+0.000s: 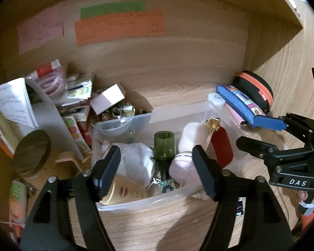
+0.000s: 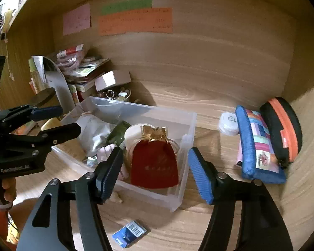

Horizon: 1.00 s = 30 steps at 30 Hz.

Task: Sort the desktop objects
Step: 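Open the left tool to drop the packet while the right tool releases the pouch into the box, then grasp the blue Max card box with the right tool while the left tool grasps the white seashell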

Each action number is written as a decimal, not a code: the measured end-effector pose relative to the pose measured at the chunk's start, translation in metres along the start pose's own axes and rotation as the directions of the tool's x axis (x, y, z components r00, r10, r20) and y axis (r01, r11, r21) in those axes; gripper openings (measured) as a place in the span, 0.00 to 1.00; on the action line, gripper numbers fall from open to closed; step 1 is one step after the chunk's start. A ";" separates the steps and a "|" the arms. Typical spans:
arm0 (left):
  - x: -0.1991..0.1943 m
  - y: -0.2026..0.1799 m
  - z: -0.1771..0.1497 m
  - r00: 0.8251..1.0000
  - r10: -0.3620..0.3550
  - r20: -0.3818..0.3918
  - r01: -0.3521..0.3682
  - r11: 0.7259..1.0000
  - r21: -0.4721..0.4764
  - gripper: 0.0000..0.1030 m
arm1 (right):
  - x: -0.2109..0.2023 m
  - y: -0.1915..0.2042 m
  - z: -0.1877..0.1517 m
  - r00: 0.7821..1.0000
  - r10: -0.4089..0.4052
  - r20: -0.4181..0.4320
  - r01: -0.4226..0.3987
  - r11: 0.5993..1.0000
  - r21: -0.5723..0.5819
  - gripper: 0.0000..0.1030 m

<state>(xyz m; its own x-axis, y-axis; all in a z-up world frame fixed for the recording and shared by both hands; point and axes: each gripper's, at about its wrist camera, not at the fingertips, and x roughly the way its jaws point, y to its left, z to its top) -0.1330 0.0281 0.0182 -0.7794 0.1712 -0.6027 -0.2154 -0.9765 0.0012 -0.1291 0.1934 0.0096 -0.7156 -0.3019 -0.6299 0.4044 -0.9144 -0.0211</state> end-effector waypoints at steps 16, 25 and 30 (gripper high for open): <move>-0.040 0.016 -0.036 0.999 -0.017 0.028 0.018 1.000 -0.023 0.92 | -0.034 0.024 -0.058 0.993 -0.100 -0.056 0.100 0.995 0.005 0.77; -0.021 0.022 -0.072 0.995 -0.053 -0.081 0.046 0.996 -0.079 0.92 | 0.001 0.033 -0.103 0.978 -0.057 -0.199 0.067 0.997 0.044 0.74; -0.015 0.014 -0.083 0.992 -0.053 -0.110 0.046 0.997 -0.064 0.92 | 0.018 0.038 -0.108 0.971 -0.043 -0.233 0.052 0.998 0.033 0.68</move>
<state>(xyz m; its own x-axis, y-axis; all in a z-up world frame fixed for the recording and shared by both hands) -0.0752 0.0006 -0.0393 -0.6971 0.2075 -0.6863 -0.2131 -0.9739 -0.0780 -0.0647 0.1824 -0.0866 -0.5798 -0.1907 -0.7921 0.3475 -0.9372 -0.0287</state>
